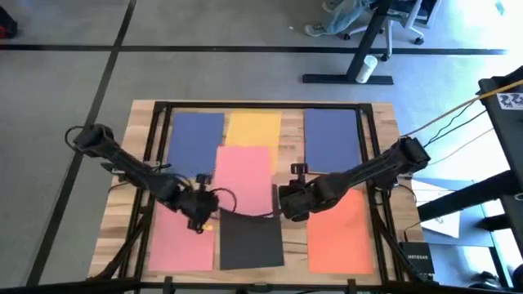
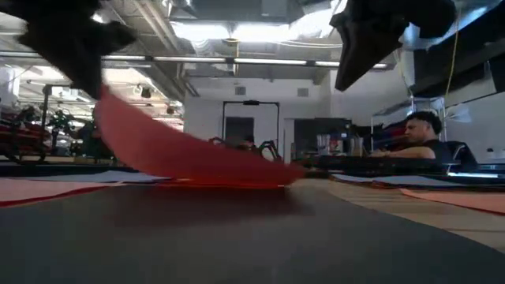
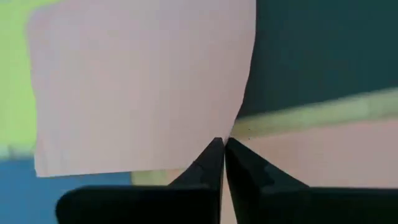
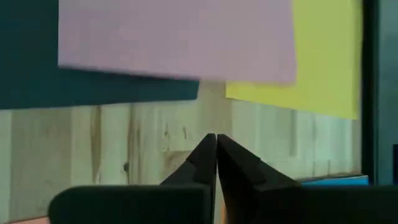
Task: Organize paper
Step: Stack the pink paper on top of the other pink paper
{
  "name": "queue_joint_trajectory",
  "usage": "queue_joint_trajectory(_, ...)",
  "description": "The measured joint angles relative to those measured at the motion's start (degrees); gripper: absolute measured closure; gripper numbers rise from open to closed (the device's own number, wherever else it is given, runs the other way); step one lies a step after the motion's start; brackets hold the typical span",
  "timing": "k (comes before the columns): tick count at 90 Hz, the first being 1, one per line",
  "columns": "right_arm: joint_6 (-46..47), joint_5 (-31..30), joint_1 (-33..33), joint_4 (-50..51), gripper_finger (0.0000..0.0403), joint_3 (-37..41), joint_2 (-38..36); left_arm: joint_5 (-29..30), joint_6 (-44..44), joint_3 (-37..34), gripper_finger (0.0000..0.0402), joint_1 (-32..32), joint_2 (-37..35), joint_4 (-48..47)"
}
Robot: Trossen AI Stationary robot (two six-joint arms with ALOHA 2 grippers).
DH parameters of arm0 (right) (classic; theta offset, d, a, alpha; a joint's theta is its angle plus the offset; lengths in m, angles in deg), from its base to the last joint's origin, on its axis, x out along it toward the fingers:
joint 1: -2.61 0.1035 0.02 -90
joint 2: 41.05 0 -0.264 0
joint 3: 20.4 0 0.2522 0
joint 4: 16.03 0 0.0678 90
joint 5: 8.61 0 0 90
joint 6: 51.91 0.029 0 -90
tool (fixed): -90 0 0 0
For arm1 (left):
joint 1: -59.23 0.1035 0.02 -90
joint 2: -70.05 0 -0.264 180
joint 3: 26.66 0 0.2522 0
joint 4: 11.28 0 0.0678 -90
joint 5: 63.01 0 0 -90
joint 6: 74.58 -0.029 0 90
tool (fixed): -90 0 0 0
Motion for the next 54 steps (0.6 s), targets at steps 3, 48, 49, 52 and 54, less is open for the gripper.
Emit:
queue_joint_trajectory(3,0.0,0.0,0.0,-0.1,0.0402,0.0,-0.3,0.1,2.5,0.0,0.0401,-1.6,-0.1,-1.0)
queue_joint_trajectory(48,0.0,-0.1,0.0,-0.4,0.0402,0.0,-0.7,1.4,35.0,0.0,0.0401,-24.3,-0.1,-5.4)
queue_joint_trajectory(49,0.1,-0.1,0.0,-0.4,0.0402,0.0,-0.7,1.4,35.6,0.0,0.0401,-24.8,-0.1,-5.5)
queue_joint_trajectory(52,0.1,-0.1,0.0,-0.4,0.0402,0.0,-0.7,1.4,37.6,0.0,0.0401,-26.0,-0.1,-5.4)
queue_joint_trajectory(54,0.1,-0.1,0.0,-0.4,0.0402,0.0,-0.7,1.3,38.9,0.0,0.0401,-26.8,-0.1,-5.5)
